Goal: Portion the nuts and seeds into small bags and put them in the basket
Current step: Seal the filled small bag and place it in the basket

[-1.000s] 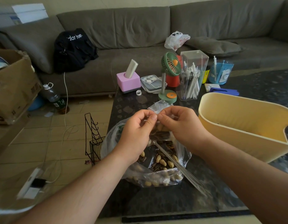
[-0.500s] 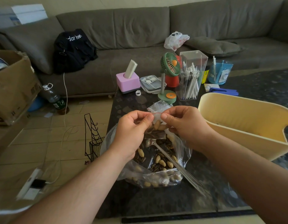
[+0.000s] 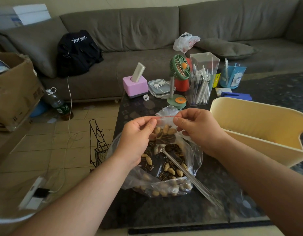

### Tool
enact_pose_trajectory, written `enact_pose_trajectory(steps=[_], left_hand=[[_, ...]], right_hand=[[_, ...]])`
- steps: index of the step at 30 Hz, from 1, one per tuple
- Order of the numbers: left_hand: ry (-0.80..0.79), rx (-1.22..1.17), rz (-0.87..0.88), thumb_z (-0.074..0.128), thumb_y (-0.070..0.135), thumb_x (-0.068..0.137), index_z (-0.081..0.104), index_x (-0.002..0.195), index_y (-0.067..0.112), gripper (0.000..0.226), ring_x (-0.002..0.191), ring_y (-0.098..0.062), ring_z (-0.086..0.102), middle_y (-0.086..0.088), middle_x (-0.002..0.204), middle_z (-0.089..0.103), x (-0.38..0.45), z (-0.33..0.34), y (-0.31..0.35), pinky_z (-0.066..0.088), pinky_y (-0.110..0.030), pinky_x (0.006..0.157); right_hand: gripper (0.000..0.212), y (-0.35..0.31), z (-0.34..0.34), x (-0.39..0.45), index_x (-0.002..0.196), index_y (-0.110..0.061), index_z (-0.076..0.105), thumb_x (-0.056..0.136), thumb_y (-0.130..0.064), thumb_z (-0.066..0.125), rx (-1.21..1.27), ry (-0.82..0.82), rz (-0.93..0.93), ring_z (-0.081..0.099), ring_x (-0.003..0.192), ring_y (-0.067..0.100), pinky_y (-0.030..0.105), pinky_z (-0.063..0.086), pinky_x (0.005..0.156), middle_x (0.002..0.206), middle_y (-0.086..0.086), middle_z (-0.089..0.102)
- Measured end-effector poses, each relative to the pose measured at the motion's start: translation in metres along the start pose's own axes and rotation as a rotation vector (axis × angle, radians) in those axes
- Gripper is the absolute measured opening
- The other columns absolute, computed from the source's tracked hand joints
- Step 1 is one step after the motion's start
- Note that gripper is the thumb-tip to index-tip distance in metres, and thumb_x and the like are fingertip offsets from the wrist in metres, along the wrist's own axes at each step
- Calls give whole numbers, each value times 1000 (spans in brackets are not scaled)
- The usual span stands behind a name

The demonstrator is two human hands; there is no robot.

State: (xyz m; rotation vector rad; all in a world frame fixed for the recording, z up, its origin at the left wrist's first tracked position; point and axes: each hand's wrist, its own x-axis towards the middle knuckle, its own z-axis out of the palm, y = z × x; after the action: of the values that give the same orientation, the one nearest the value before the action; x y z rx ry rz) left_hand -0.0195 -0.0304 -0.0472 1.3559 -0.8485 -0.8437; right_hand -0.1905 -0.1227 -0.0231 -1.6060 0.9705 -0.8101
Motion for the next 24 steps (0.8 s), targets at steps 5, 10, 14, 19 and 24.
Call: enact_pose_trajectory(steps=[5, 10, 14, 19, 24], left_hand=[[25, -29, -25, 58, 14, 109, 77, 109, 17, 19, 95, -15, 79, 3, 98, 82, -1, 3, 1, 65, -38, 87], [21, -65, -42, 59, 16, 109, 77, 112, 15, 18, 99, -17, 79, 0, 102, 82, -1, 3, 3, 64, -43, 90], [9, -112, -64, 60, 17, 108, 77, 112, 13, 18, 101, -20, 79, -2, 102, 82, -2, 3, 6, 64, -44, 90], [14, -160, -88, 62, 20, 107, 81, 106, 22, 20, 105, -29, 78, -2, 102, 81, -2, 4, 6, 65, -44, 82], [38, -194, -109, 62, 21, 107, 83, 105, 26, 21, 101, -28, 77, -3, 100, 78, -3, 6, 8, 64, -41, 75]], right_hand=[[9, 4, 2, 1, 86, -25, 80, 94, -23, 78, 43, -12, 16, 69, 80, 20, 46, 62, 84, 88, 9, 77], [4, 5, 3, -1, 96, -21, 79, 95, -25, 77, 99, -48, 32, 70, 86, 25, 44, 62, 85, 97, 14, 77], [12, 3, 5, -2, 84, -18, 77, 96, -21, 76, 138, -29, 56, 70, 81, 23, 40, 60, 81, 86, 11, 76], [23, 0, 8, -4, 75, -17, 70, 98, -14, 72, 286, -56, 79, 70, 79, 24, 37, 59, 77, 81, 10, 73], [8, -3, 11, -8, 101, -14, 72, 100, -22, 70, 389, -87, 144, 74, 78, 22, 35, 60, 68, 89, 5, 77]])
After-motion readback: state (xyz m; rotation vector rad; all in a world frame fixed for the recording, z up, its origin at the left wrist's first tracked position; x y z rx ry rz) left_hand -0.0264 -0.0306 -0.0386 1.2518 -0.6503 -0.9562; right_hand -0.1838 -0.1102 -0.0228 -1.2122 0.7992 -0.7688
